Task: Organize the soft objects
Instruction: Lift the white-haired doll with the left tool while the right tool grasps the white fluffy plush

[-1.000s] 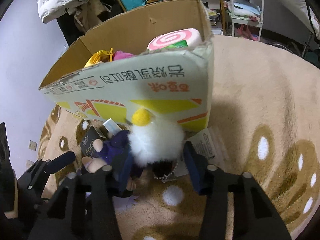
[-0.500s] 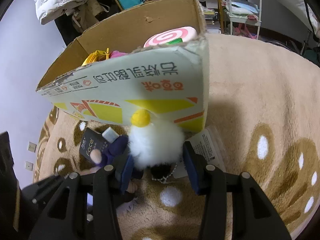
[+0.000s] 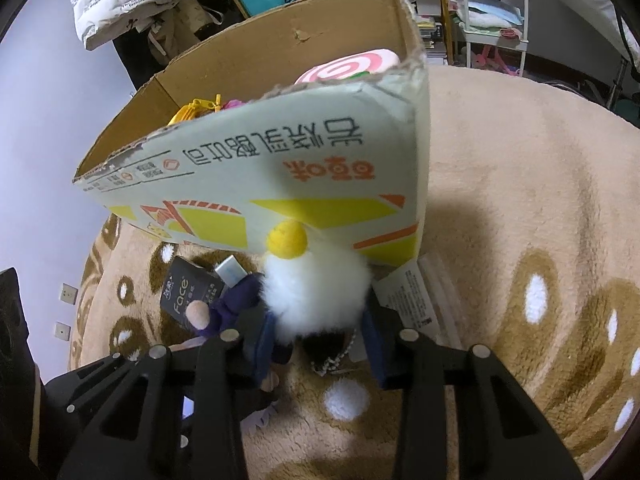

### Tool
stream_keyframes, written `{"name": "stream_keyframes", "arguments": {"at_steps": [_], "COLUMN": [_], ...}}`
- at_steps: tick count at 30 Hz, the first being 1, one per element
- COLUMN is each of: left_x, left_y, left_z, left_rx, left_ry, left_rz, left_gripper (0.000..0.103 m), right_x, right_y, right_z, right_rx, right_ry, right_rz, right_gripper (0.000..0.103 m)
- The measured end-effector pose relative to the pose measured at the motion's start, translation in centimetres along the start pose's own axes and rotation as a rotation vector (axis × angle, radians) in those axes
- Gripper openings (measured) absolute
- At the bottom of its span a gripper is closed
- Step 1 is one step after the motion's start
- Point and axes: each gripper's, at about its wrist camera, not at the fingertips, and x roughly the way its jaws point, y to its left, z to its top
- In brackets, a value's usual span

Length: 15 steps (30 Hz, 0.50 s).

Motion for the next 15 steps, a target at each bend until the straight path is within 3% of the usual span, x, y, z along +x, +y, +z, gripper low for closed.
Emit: {"name": "stream_keyframes", "arguments": {"at_steps": [11, 15], "left_x": [-0.8, -0.8], "left_y": [2.0, 2.6], "left_z": [0.2, -0.1], "left_rx": [-0.052, -0.047], "left_ry": [0.008, 0.008], "left_rz": [-0.035, -0.033], "left_gripper": [0.046, 0.046], "right_x": [0.8, 0.7], "right_y": [0.0, -0.1], "right_z": [-0.1, 0.0], "right_rx": [0.024, 0.018], "right_ry": [-0.012, -0.003], "right_rz": [0.023, 0.028], "right_gripper": [0.041, 0.035]}}
